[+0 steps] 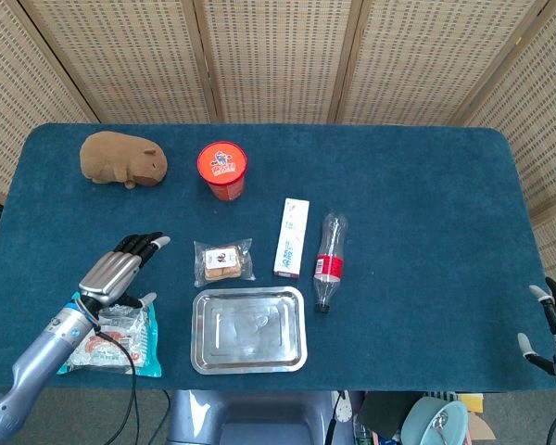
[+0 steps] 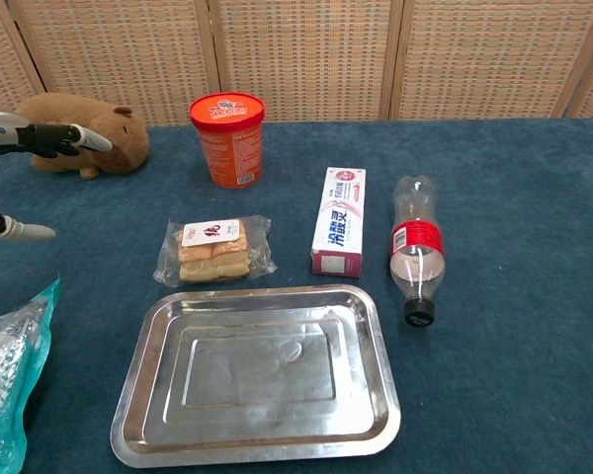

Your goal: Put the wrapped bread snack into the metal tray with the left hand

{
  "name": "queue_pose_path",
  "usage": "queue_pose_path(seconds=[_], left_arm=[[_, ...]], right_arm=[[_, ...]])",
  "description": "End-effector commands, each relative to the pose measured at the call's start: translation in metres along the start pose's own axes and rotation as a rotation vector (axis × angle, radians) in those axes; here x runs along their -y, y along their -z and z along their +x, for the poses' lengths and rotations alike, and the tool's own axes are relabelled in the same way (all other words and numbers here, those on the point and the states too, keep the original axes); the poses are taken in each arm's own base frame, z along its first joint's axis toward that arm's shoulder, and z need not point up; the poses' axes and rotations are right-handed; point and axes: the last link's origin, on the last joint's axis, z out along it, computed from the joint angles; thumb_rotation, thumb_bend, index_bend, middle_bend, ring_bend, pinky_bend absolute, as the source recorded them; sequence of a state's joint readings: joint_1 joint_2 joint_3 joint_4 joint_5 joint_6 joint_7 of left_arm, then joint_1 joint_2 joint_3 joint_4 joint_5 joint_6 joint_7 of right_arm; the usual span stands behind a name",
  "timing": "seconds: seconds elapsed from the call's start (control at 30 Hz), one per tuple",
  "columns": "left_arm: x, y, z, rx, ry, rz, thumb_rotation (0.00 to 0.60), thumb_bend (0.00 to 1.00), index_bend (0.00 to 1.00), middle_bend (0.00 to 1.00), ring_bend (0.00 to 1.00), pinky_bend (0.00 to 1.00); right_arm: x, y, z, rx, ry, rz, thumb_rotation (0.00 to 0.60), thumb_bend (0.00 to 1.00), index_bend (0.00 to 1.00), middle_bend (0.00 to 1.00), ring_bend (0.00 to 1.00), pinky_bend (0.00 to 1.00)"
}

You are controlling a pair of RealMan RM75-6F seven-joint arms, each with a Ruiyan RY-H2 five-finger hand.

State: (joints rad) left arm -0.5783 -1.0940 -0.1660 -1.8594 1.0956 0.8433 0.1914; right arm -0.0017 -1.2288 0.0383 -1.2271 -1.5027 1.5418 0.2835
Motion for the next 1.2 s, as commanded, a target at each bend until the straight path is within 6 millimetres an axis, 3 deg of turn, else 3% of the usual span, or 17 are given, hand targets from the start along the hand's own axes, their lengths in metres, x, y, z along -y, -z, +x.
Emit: queue_pose_path(seconds=[0.03, 0.57, 1.2], left_arm=[[-0.002, -0.020, 0.002, -0.011, 0.019, -0.003, 0.600, 0.27, 0.00, 0.00, 0.00, 0.00], [-0.047, -0.065, -0.023, 0.073, 0.028, -0.122, 0.600, 0.23, 0.00, 0.00, 0.00, 0.00], [-0.058, -0.106, -0.049, 0.133, 0.043, -0.128, 0.600, 0.23, 0.01, 0.00, 0.00, 0.00]], right_arm=[[-0.002, 0.004, 0.000, -0.002, -0.006, 0.001, 0.600, 0.38, 0.10, 0.00, 0.00, 0.00], [-0.012, 0.011, -0.001, -0.008, -0.031, -0.001, 0.600, 0.38, 0.10, 0.00, 0.00, 0.00], [-0.019, 0.023, -0.006, -0.005, -0.066, 0.001, 0.600, 0.38, 0.10, 0.00, 0.00, 0.00]])
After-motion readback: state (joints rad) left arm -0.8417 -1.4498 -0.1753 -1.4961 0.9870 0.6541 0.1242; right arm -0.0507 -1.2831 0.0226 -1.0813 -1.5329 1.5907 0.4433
